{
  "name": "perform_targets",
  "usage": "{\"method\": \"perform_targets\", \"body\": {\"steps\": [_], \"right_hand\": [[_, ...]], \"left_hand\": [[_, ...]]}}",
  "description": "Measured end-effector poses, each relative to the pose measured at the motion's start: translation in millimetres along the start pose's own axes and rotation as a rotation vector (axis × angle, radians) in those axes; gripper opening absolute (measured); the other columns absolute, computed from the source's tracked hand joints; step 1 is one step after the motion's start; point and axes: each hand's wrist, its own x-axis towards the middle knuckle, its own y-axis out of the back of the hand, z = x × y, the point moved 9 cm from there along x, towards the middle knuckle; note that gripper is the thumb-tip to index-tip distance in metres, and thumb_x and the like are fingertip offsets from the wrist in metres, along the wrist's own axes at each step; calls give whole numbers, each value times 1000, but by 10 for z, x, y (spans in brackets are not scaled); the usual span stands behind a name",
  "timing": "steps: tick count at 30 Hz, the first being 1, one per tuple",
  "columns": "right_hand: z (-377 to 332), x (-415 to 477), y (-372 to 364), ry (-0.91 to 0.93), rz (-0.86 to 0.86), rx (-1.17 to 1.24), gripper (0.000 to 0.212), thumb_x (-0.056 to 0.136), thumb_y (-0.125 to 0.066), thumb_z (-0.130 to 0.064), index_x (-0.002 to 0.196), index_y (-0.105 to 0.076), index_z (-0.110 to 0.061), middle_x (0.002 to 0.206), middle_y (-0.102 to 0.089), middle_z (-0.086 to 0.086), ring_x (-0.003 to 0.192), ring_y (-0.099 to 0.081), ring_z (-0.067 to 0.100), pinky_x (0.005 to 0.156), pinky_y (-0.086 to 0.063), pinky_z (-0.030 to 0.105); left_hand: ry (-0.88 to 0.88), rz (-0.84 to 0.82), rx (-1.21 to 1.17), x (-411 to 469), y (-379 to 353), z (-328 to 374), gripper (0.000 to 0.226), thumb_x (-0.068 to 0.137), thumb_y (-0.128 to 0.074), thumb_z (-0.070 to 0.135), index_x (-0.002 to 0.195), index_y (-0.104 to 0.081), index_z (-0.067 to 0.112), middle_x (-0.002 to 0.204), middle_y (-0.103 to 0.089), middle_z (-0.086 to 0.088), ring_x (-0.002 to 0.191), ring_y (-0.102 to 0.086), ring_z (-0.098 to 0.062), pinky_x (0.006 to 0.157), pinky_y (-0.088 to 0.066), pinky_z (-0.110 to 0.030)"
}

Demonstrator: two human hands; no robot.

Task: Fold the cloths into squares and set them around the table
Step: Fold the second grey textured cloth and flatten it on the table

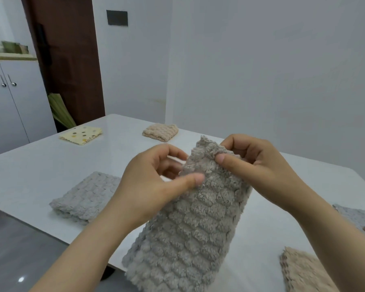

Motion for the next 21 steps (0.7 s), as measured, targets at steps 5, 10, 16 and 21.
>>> {"method": "perform_targets", "body": {"steps": [5,10,16,21], "right_hand": [[-35,-30,-25,-37,-11,-13,8,86,-69,-23,87,-69,-15,76,-72,-5,68,-67,10,63,-53,21],[-123,-33,0,3,43,-65,15,84,-69,-27,85,-73,-12,83,-74,10,81,-71,27,75,-56,40],[-64,-74,122,-6,133,-56,9,85,-69,-20,79,-72,-14,75,-71,6,70,-67,13,66,-52,26],[-42,-102,157,-13,172,-73,9,86,-69,-21,79,-71,-15,76,-71,7,72,-68,18,67,-54,32]], "left_hand": [[35,39,-18,-56,-26,-151,20,64,-84,26,77,-70,21,70,-71,2,60,-59,-10,57,-43,-19],[1,28,-10,-102,-90,-16,25,68,-81,24,83,-60,25,63,-69,8,53,-55,-1,53,-39,-11],[-47,14,56,-208,-120,-51,18,76,-77,26,78,-59,28,69,-67,11,63,-59,-3,56,-43,-20],[-38,-38,79,-253,-175,-157,17,74,-76,42,71,-70,27,70,-68,9,48,-48,-9,49,-39,-22]]}}
